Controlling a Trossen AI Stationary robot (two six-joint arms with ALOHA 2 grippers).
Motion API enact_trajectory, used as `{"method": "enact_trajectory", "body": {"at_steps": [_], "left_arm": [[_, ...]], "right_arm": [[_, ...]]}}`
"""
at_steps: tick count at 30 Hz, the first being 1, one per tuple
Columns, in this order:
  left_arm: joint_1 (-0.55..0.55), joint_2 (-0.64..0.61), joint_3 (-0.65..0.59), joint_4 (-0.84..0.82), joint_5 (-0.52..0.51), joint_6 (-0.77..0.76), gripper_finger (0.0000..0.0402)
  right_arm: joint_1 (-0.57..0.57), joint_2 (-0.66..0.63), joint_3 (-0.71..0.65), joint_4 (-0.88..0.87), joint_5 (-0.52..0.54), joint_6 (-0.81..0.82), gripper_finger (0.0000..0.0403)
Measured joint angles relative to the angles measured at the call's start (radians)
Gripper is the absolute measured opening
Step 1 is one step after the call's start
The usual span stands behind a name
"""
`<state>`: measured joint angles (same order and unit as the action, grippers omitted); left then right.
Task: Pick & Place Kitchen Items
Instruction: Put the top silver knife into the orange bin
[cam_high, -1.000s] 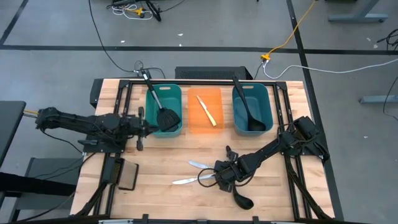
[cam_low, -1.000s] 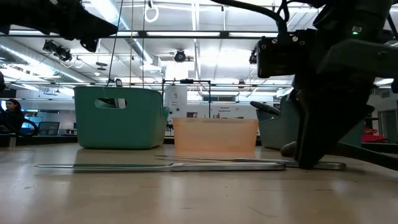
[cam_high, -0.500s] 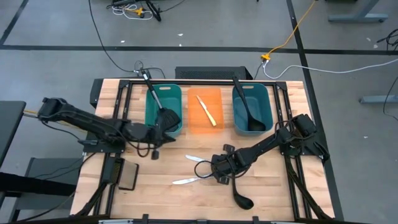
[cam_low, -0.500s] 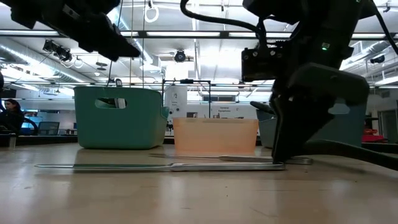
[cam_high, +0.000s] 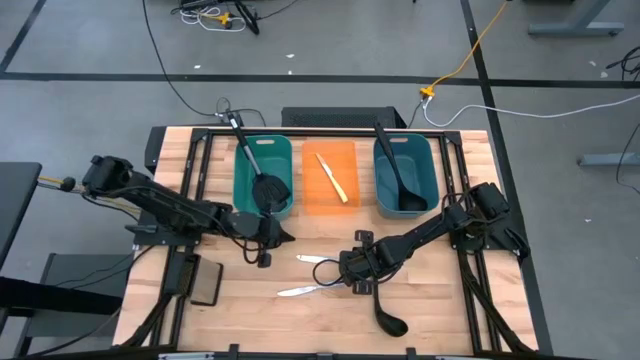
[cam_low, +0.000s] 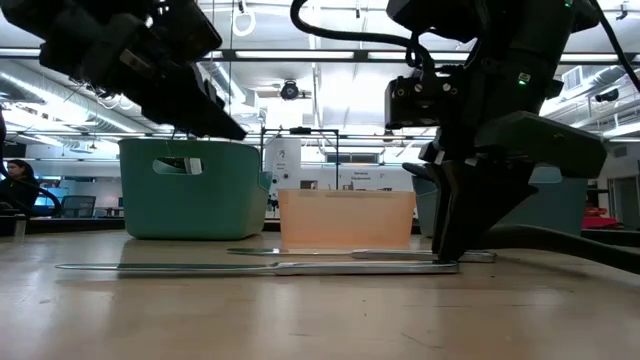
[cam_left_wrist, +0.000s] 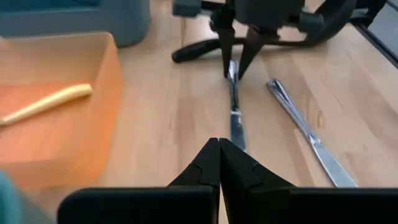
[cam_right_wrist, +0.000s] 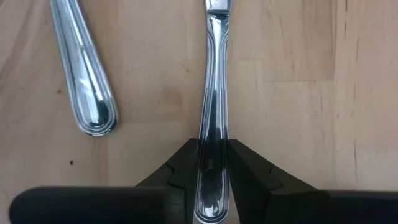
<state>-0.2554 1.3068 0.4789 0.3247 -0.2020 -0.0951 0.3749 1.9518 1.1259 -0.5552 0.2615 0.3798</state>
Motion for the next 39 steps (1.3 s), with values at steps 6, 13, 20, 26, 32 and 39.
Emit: {"method": "enact_trajectory", "body": {"at_steps": [6, 13, 20, 26, 32, 39], "left_arm": [[-0.048, 0.095, 0.003, 0.102, -0.026, -0.004, 0.0003], [-0.093, 0.132, 0.001, 0.135, -0.133, 0.0, 0.0002], [-0.081, 0.083, -0.002, 0.067, -0.162, 0.032, 0.0002], [-0.091, 0.071, 0.009, 0.033, -0.179, 0.049, 0.0002], [-0.196, 0.147, 0.176, -0.239, -0.304, 0.122, 0.0001], [-0.21, 0.349, 0.318, -0.327, -0.294, 0.158, 0.0001]], "right_arm": [[-0.001, 0.0, 0.0, 0.001, 0.007, -0.003, 0.0082], [-0.001, 0.0, -0.001, 0.002, 0.01, -0.002, 0.0082], [-0.001, 0.0, -0.002, 0.01, 0.011, 0.003, 0.0082], [-0.001, 0.0, -0.002, 0.012, 0.011, 0.003, 0.0082], [-0.001, 0.0, -0.003, 0.015, 0.011, 0.015, 0.0082], [0.0, 0.0, -0.004, 0.02, 0.011, 0.023, 0.0082]]}}
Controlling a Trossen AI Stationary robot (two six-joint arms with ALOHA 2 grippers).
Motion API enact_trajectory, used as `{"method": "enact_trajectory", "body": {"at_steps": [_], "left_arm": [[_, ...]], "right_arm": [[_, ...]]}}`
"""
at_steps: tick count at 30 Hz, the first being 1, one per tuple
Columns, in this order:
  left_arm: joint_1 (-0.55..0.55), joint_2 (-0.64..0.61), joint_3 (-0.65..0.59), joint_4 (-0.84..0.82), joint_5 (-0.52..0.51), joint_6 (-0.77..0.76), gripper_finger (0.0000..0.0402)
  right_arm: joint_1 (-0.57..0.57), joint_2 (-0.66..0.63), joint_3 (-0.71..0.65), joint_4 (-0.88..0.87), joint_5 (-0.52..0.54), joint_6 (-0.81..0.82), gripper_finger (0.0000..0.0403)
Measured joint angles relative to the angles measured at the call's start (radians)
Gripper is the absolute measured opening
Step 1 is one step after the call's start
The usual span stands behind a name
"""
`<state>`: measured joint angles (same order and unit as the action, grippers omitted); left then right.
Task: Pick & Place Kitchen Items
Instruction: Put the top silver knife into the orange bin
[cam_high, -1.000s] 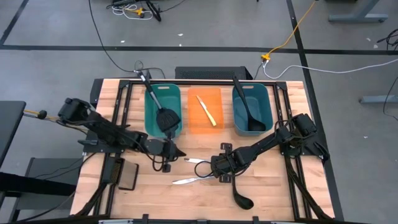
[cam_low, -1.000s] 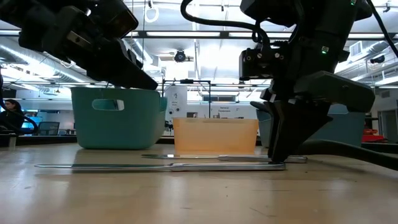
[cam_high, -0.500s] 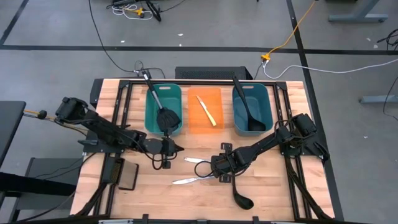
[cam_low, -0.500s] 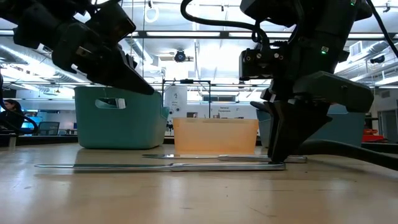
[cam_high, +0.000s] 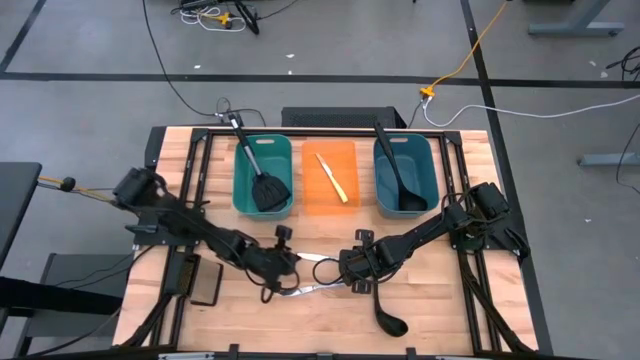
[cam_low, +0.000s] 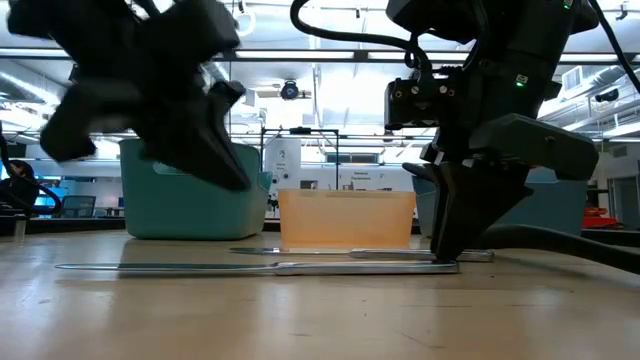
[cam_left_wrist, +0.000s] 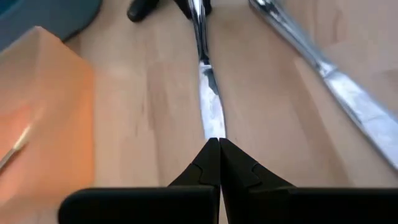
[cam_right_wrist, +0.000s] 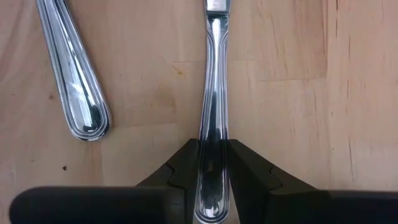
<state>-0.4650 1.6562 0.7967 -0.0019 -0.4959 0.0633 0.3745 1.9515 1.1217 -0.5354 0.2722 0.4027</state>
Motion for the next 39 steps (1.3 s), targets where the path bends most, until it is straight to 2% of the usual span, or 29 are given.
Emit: {"method": "enact_trajectory", "body": {"at_steps": [5, 18, 32, 39], "left_arm": [[0.016, 0.101, 0.022, 0.027, -0.029, -0.036, 0.0001], [0.05, 0.114, 0.019, 0.01, 0.034, -0.147, 0.0001], [0.065, 0.121, 0.017, -0.024, 0.034, -0.171, 0.0001], [0.067, 0.17, 0.021, 0.031, 0.034, -0.165, 0.0001]], "right_arm": [[0.011, 0.0, -0.001, 0.001, 0.009, 0.001, 0.0082], [0.026, 0.001, -0.001, 0.001, 0.018, 0.003, 0.0082], [0.026, 0.001, -0.001, 0.001, 0.013, 0.0, 0.0091], [0.026, 0.001, -0.001, 0.005, 0.011, 0.0, 0.0091]]}}
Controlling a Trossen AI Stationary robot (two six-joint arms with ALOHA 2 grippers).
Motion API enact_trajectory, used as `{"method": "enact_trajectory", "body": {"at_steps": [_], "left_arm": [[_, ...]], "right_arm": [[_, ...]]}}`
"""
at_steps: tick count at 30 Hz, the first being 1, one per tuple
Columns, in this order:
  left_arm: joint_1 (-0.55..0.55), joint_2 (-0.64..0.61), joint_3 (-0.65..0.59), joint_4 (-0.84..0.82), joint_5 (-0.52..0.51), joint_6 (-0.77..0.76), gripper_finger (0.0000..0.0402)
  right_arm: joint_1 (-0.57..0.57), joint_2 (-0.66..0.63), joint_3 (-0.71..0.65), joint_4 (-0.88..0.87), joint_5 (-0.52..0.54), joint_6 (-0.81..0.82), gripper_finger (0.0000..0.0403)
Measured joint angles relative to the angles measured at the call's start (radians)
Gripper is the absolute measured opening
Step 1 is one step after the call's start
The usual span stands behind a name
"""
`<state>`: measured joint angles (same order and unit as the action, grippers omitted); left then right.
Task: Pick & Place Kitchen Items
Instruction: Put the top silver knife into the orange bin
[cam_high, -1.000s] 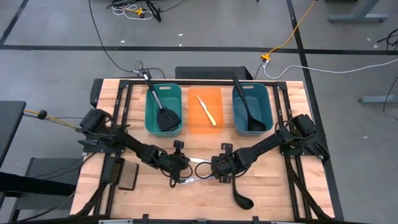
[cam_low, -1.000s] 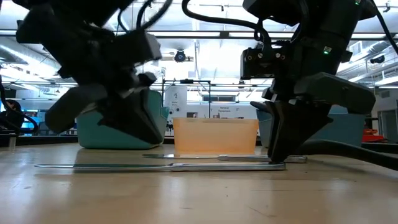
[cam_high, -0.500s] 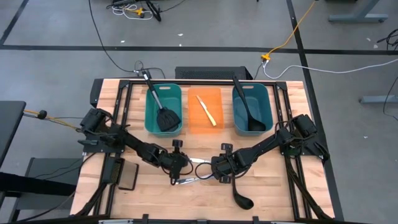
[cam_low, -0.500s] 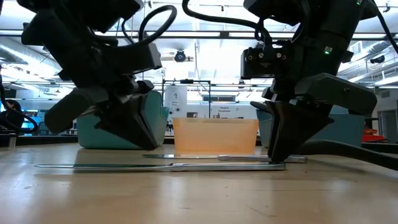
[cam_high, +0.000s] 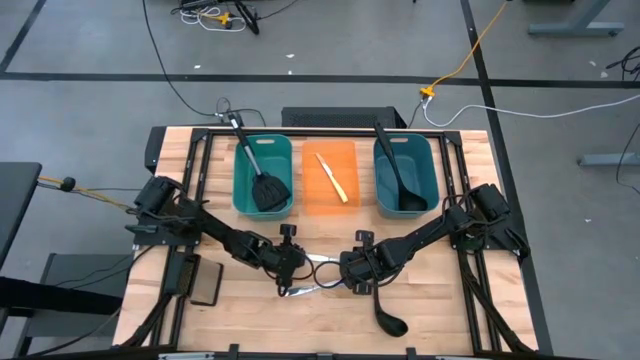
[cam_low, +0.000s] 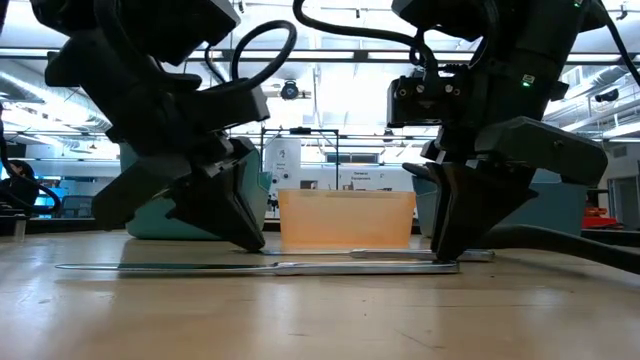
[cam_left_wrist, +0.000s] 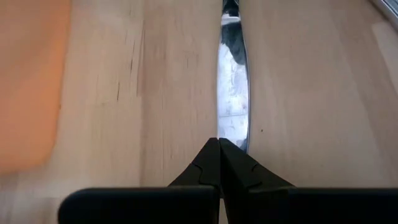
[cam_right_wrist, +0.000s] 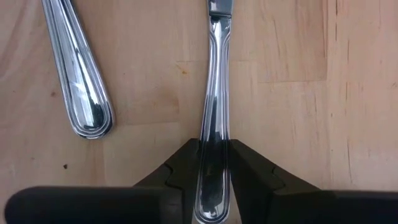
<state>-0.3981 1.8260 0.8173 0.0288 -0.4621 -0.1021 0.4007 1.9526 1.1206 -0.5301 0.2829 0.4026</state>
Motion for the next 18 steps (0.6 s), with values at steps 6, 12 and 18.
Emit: {"method": "enact_trajectory", "body": {"at_steps": [6, 12, 18], "left_arm": [[0.003, 0.003, 0.0, -0.01, 0.017, -0.023, 0.0001], [0.007, 0.004, 0.0, -0.058, 0.042, -0.053, 0.0001], [0.007, 0.004, -0.001, -0.076, 0.051, -0.062, 0.0002]], "right_arm": [[0.0, -0.004, 0.0, -0.001, -0.003, 0.0, 0.0091], [-0.002, -0.043, -0.002, -0.007, -0.013, 0.0, 0.0101], [-0.009, -0.067, -0.005, -0.05, -0.04, -0.003, 0.0123]]}}
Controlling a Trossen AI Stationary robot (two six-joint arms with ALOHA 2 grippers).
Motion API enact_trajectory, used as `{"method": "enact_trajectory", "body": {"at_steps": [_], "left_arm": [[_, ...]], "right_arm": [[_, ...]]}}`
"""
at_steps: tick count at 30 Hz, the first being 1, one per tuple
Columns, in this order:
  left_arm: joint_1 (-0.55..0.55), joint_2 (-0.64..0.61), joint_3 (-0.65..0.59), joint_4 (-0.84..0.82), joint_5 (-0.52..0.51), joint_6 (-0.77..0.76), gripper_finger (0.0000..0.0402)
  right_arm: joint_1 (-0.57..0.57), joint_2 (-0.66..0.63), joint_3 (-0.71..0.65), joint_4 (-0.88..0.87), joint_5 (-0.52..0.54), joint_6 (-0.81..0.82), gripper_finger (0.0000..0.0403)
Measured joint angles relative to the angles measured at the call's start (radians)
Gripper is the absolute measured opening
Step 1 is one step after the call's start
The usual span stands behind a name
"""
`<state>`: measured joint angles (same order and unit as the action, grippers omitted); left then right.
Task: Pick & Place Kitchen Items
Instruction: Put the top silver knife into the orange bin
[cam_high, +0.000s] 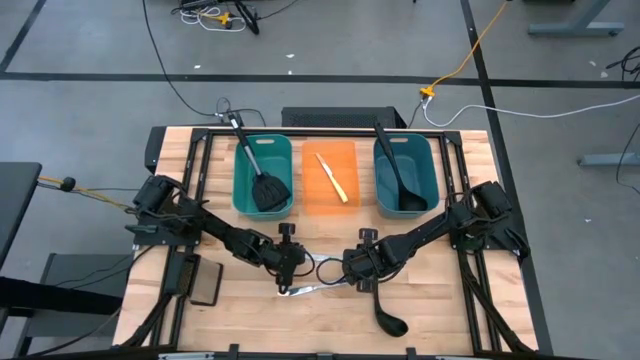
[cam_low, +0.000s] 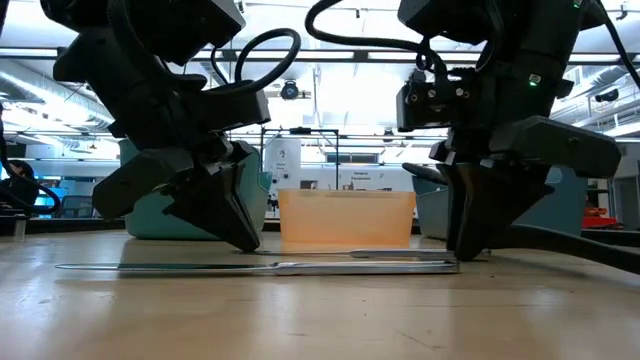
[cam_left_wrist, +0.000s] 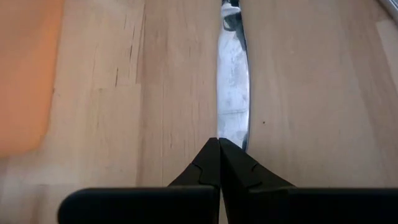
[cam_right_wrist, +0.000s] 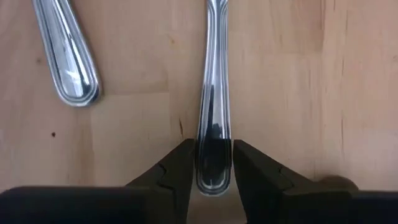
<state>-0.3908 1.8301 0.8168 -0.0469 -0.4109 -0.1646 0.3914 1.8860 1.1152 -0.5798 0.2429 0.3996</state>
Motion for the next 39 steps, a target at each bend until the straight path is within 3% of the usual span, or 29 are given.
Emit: {"method": "enact_trajectory", "body": {"at_steps": [20, 31, 39], "left_arm": [[-0.005, -0.006, -0.061, 0.075, 0.017, -0.015, 0.0001], [-0.01, -0.006, -0.071, 0.078, 0.018, -0.038, 0.0001], [-0.015, -0.006, -0.074, 0.09, 0.015, -0.039, 0.0001]], "right_arm": [[-0.03, -0.005, 0.002, -0.027, -0.034, -0.019, 0.013], [-0.074, -0.007, 0.005, -0.055, -0.105, -0.08, 0.0129], [-0.102, -0.012, -0.031, -0.001, -0.152, -0.125, 0.0076]]}}
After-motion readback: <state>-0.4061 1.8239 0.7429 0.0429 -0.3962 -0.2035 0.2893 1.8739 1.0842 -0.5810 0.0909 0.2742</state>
